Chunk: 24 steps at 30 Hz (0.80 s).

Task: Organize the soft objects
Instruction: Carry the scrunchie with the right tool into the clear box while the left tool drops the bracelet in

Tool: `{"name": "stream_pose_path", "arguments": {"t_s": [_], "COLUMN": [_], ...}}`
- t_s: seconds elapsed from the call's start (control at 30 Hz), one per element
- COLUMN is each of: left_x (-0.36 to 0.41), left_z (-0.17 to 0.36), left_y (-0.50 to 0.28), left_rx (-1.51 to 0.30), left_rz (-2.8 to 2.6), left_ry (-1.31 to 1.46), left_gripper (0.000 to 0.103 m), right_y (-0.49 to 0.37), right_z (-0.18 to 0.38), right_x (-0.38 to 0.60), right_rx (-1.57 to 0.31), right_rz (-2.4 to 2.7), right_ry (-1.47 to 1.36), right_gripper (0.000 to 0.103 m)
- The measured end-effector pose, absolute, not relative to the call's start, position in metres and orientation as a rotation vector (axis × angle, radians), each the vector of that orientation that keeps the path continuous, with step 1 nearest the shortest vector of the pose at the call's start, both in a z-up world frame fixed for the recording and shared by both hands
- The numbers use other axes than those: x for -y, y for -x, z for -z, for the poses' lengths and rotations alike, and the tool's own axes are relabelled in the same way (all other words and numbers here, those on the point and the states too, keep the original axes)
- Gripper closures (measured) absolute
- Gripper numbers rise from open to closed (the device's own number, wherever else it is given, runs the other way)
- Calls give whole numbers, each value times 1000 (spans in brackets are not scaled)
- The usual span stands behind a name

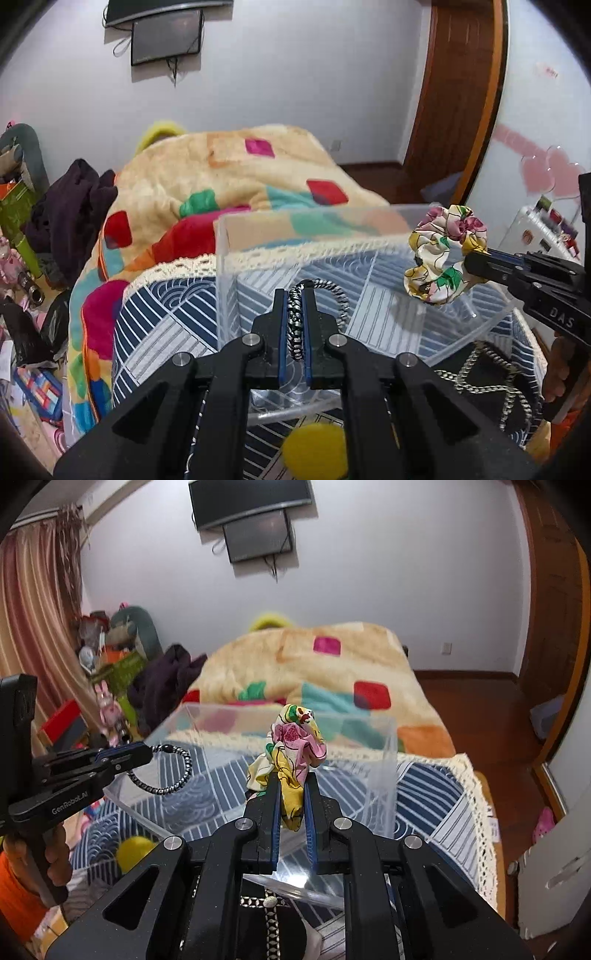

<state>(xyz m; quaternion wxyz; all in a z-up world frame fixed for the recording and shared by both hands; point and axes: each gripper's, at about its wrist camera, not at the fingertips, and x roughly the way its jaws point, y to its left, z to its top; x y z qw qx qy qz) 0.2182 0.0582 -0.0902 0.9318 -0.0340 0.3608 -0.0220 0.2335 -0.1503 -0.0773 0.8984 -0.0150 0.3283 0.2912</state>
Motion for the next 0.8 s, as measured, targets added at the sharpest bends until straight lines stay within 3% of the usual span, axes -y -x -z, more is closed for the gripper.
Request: {"name": "stream_pose_path", "arguments": {"t_s": [0.37, 0.5, 0.6, 0.8], "left_x": [-55, -51, -48, -46], "left_z": [99, 93, 85, 66], "left_y": [-226, -216, -206, -179], "left_rx": [-780, -757, -729, -649], "left_rz": [47, 53, 53, 42], "left_ry": [87, 65, 47, 29], "left_gripper": [95, 91, 82, 52], "right_y": [-237, -238, -234, -219], "right_z": [92, 89, 85, 68], "right_x": [146, 149, 152, 161], "right_rx": [-771, -774, -755, -681], "right_rz": [-591, -597, -587, -584], "right_ry": [116, 102, 100, 71], "right_gripper": [91, 82, 73, 49]}}
